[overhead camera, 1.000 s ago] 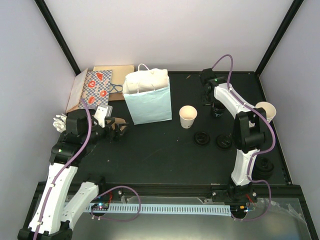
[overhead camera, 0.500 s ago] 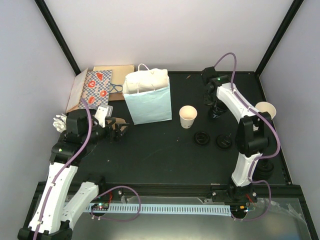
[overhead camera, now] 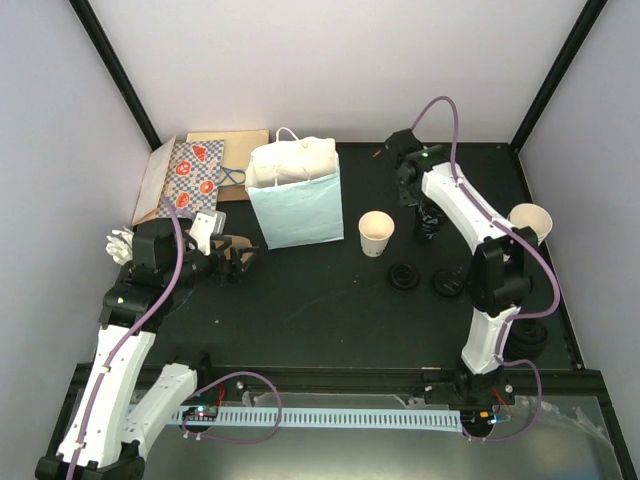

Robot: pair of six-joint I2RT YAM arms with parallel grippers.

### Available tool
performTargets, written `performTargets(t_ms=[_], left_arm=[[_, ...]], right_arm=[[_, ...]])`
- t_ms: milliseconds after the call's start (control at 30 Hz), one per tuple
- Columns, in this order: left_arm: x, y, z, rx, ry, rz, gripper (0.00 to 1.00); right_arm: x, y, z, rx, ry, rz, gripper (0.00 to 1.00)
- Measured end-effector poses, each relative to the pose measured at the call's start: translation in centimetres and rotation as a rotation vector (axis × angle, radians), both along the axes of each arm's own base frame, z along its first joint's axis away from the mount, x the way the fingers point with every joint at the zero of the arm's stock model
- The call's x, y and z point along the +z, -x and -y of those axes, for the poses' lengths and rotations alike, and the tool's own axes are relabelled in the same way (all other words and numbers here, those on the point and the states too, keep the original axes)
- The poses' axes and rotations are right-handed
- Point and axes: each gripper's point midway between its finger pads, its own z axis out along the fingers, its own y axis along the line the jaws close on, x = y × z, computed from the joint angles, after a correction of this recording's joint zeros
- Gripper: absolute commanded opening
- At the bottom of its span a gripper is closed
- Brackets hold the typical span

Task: Pack the takeout coffee

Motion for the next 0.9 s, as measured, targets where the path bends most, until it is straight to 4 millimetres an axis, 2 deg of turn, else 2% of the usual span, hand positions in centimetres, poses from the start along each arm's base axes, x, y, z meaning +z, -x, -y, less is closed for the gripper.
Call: performTargets(t_ms=[200,333,400,533,633,733,900], left_arm=[[0.2,0.2,0.0,0.000,0.001,0.010,0.86],[0.3,0.4,-0.1,0.000,0.003,0.015,0.86],[0.5,0.6,-0.1,0.000,0.004,0.022,0.87],[0.7,0.8,-0.1,-0.001,0.006,0.032,0.87],[0.8,0.9,-0.1,-0.002,0.008,0.035,0.86],[0.9,1.1,-0.1,-0.006,0.011,0.040,0.87],[1.0,1.3,0.0,-0.009,0.015,0.048,0.87]], right_arm=[[4.3,0.0,-2.3,0.033,0.057,0.088,0.01],[7.1,1.3,-3.4,0.053,0.072,0.130,0.01],[8.7,2.7,-3.9,0.065,0.077,0.155,0.01],[11.5,6.5,-6.2,0.130,0.055,0.204,0.01],[12.4,9.9,-7.8,0.194,0.035,0.218,0.01],[12.3,13.1,-9.7,0.270,0.038,0.208,0.01],[9.9,20.2,-15.6,0.509,0.070,0.163,0.01]])
